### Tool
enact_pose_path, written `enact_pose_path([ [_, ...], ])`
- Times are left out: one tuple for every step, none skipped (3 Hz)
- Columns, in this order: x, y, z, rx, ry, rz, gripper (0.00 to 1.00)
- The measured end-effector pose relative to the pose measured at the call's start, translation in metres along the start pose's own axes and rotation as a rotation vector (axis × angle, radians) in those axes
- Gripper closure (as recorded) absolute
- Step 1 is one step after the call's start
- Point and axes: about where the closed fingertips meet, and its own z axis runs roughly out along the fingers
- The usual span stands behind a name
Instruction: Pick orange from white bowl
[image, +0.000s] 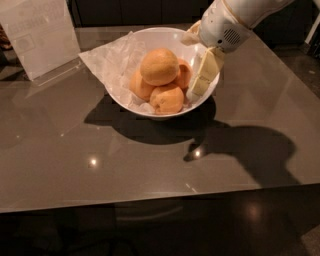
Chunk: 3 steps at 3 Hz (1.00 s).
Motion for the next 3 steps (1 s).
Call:
enact_pose_path([
  [-0.005, -0.01, 0.031, -0.064, -0.023, -0.007, 0.0],
  [-0.016, -0.029, 0.049, -0.08, -0.028, -0.039, 0.0],
  [-0.03, -0.044, 0.067, -0.092, -0.048, -0.058, 0.0],
])
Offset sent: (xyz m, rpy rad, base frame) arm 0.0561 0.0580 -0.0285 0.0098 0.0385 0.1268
